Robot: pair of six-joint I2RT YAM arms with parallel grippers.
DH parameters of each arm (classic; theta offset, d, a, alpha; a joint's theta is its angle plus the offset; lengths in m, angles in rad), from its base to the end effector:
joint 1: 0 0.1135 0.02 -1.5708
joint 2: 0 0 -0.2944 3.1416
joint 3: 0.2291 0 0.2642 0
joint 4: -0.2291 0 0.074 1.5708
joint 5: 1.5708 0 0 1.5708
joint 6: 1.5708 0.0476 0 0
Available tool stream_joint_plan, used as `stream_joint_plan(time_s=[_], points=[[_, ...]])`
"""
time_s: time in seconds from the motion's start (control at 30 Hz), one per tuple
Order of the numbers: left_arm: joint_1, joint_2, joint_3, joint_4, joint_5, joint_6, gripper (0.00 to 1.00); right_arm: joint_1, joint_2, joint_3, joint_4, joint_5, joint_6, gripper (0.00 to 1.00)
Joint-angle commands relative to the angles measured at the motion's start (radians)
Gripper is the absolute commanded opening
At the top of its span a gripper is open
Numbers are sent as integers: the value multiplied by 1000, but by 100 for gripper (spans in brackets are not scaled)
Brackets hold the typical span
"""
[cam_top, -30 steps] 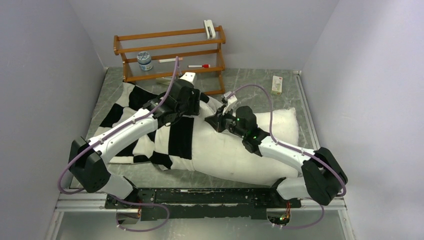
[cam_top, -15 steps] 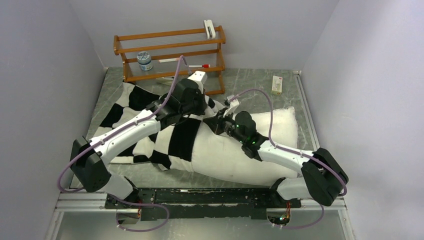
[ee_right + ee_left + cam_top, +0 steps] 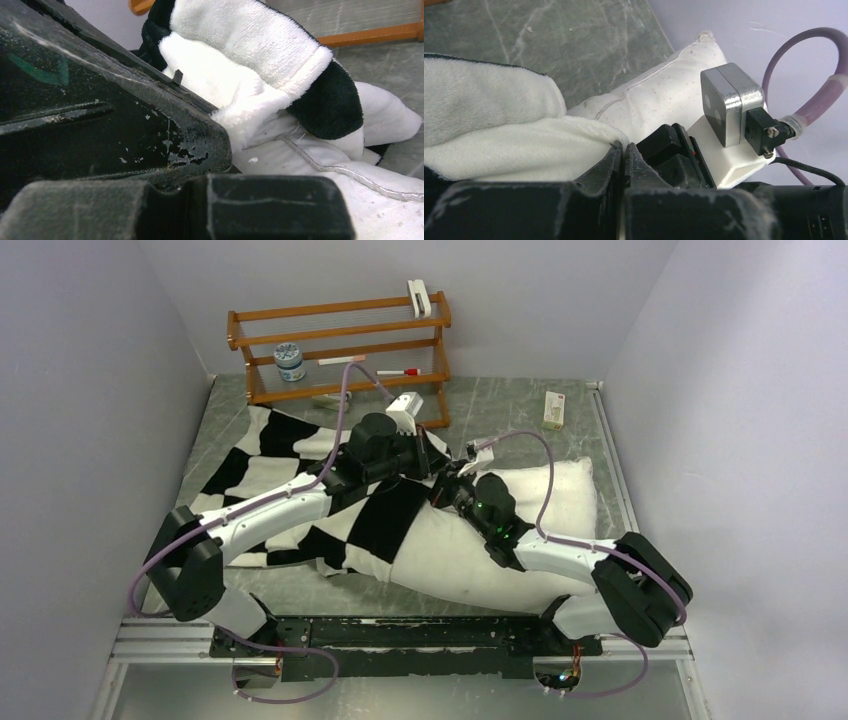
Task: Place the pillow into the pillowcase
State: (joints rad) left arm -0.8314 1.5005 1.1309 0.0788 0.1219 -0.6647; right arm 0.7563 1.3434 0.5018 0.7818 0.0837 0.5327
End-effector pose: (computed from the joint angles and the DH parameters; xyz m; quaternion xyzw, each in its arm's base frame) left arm 0.2498 -0.2825 0.3354 0.1029 0.7948 -0.4413 0.4037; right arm 0.2144 0.1968 0.2412 -0.0526 0.7260 0.3872 0.5659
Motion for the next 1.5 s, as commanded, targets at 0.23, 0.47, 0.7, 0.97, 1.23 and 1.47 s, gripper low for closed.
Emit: stream_joint_plan(time_s=[0.23,0.47,0.7,0.97,1.23,1.47], points=[[43,92,57,81,218,-48,9,-49,88,-7,117,121,76,8],[130,15,163,-248,131,119,39,-72,-35,30,-136,27,-54,40],[173,-86,212,-486,23,214,52,-74,-216,121,-499,-108,-260,66],[245,-173,118,-576,86,194,55,54,-293,263,-774,-218,-474,78],[299,-200,80,-585,129,205,54,239,-346,227,-888,-116,-725,90],[329,-229,65,-596,140,208,54,344,-277,116,-806,38,-880,94]])
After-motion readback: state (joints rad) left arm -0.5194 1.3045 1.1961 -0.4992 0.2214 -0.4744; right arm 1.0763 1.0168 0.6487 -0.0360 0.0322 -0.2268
